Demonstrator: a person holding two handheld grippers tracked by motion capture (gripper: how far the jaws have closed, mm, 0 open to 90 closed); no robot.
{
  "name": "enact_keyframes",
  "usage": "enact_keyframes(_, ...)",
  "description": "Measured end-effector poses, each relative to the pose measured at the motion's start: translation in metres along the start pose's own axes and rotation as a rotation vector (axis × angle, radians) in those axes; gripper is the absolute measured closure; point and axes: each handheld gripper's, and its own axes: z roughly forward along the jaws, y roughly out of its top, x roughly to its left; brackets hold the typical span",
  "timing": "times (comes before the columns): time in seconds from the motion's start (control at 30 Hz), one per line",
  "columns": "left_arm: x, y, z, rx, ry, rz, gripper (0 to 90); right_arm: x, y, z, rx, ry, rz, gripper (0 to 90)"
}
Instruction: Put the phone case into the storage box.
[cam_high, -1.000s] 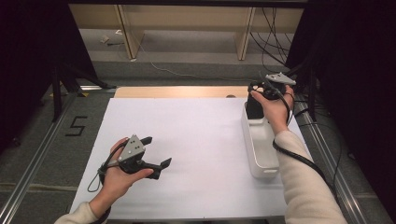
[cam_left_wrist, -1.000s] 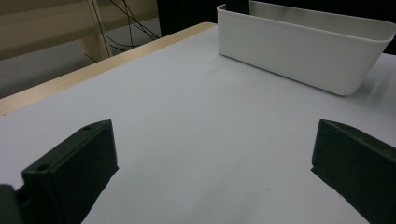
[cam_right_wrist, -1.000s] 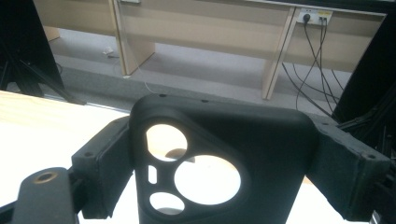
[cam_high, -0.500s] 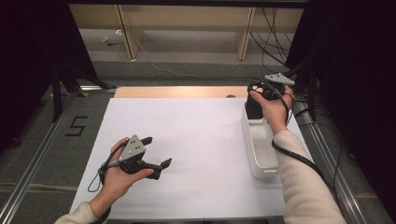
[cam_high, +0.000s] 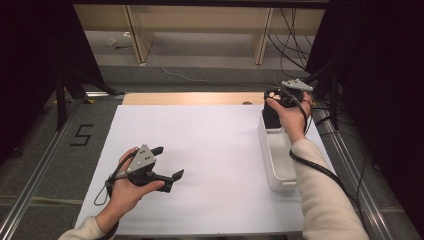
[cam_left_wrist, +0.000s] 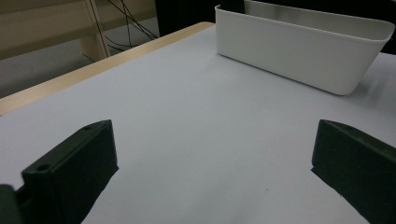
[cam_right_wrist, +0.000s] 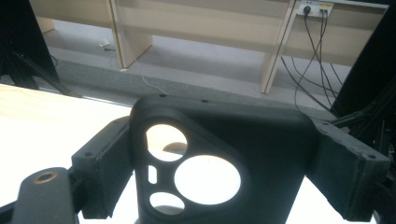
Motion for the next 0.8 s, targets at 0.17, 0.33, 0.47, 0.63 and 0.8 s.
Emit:
enact_keyframes(0.17, 0.0, -0.0003, -0.0001, 0.0, -0.001, -0.005, 0.0, -0.0001, -0.0011, 0.0015, 0.005, -0.002, -0.004, 15.9)
enact_keyframes(0.33, 0.0, -0.0007, 0.0004, 0.002, -0.002, -0.007, 0.0, -0.0012, -0.0009, 0.0027, 0.007, -0.007, -0.002, 15.9)
enact_keyframes(0.47, -0.0001, -0.0004, 0.0003, 0.0, -0.002, -0.006, 0.0, -0.0018, -0.0017, 0.0032, 0.008, -0.006, -0.004, 15.9)
enact_keyframes(0.63, -0.0002, -0.0004, 0.0004, 0.0, -0.005, -0.007, 0.0, -0.0016, -0.0024, 0.0041, 0.007, -0.006, -0.009, 15.9)
enact_keyframes(0.8, -0.0001, -0.0006, 0.0005, -0.001, -0.004, -0.008, 0.0, -0.002, -0.0033, 0.006, 0.012, -0.007, -0.01, 15.9)
